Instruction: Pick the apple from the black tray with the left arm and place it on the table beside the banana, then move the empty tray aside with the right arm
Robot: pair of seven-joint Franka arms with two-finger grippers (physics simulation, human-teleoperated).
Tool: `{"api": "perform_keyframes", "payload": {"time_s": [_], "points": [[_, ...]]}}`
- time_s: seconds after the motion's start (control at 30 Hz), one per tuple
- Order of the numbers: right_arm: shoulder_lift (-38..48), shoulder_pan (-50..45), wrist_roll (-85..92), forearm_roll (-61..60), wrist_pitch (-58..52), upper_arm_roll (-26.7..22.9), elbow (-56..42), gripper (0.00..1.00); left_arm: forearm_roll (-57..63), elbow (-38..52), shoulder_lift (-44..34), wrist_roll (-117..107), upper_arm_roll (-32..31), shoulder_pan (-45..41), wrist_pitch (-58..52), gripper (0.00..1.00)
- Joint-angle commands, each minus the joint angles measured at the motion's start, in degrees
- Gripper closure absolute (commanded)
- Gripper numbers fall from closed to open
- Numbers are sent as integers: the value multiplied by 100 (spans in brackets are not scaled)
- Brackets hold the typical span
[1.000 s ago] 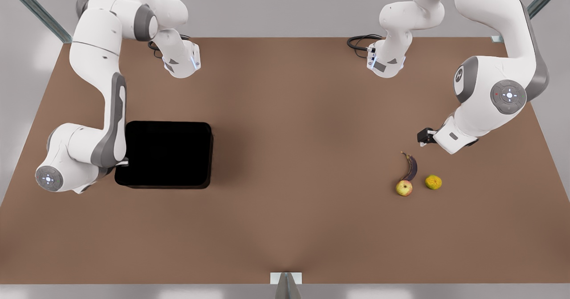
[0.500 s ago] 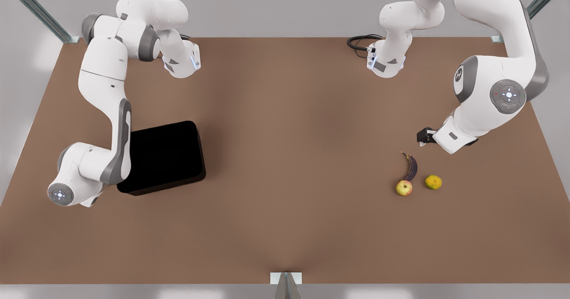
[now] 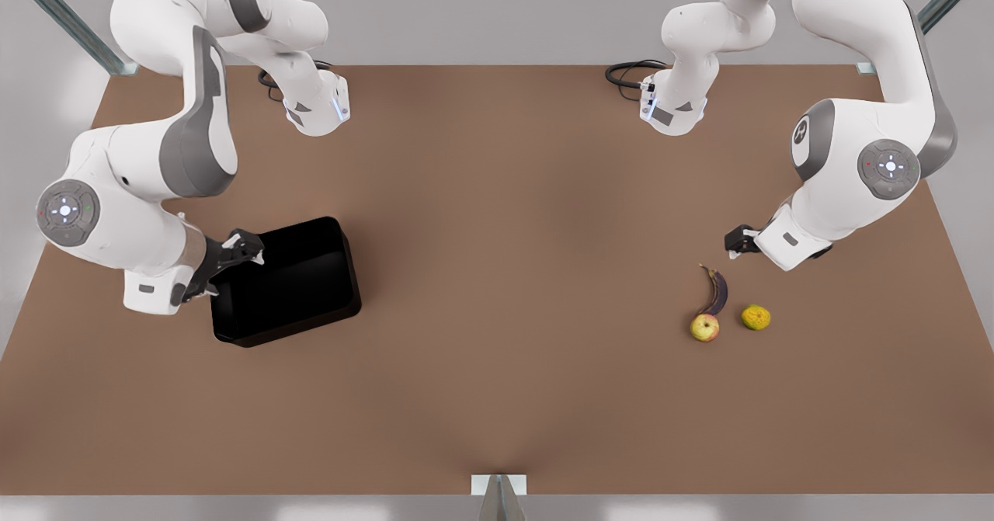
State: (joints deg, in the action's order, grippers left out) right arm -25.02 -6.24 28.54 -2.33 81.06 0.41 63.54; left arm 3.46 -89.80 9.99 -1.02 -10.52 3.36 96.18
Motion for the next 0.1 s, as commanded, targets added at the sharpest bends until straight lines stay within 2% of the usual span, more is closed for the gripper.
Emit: {"api": "perform_keyframes", "payload": {"time_s": [0.0, 0.07], "points": [[6, 79, -1720, 295, -293, 64, 1, 0, 14, 6, -6, 14, -3, -2, 24, 0], [-3, 79, -1817, 286, -310, 55, 9, 0, 14, -3, -6, 5, -3, -2, 24, 0]]}}
